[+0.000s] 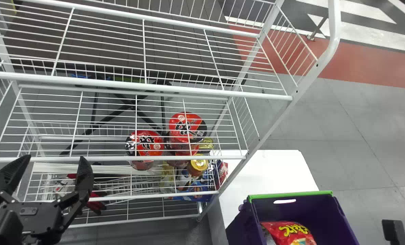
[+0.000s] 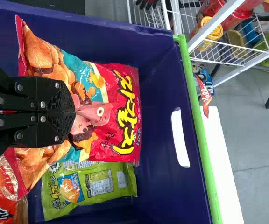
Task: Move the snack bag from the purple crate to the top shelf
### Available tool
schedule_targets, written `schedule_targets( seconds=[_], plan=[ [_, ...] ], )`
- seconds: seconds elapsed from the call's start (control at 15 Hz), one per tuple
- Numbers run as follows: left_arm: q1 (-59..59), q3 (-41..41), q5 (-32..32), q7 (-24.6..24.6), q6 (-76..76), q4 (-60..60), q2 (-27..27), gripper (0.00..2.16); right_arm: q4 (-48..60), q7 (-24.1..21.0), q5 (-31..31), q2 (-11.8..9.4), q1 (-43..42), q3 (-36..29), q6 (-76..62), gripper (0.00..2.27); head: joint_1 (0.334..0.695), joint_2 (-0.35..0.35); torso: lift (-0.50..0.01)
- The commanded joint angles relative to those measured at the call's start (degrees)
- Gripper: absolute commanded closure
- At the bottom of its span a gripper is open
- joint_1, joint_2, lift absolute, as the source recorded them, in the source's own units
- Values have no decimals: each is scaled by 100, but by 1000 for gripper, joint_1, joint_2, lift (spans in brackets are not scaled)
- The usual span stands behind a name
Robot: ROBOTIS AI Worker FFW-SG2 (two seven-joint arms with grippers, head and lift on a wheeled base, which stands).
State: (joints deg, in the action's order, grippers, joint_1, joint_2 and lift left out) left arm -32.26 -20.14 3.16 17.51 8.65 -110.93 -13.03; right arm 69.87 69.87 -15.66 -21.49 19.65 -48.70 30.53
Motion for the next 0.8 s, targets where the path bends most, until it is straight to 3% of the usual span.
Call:
schedule_targets(
  seconds=[0.0, 0.73],
  plan=[
    [9, 19, 0, -2, 0, 19, 11, 103, 62, -17, 1, 5, -14, -43, 2, 1625, 695, -350, -209],
    [62, 27, 35, -20, 18, 81, 11, 103, 97, 9, -25, 14, -14, -87, -104, 1652, 695, -350, -165]
  ],
)
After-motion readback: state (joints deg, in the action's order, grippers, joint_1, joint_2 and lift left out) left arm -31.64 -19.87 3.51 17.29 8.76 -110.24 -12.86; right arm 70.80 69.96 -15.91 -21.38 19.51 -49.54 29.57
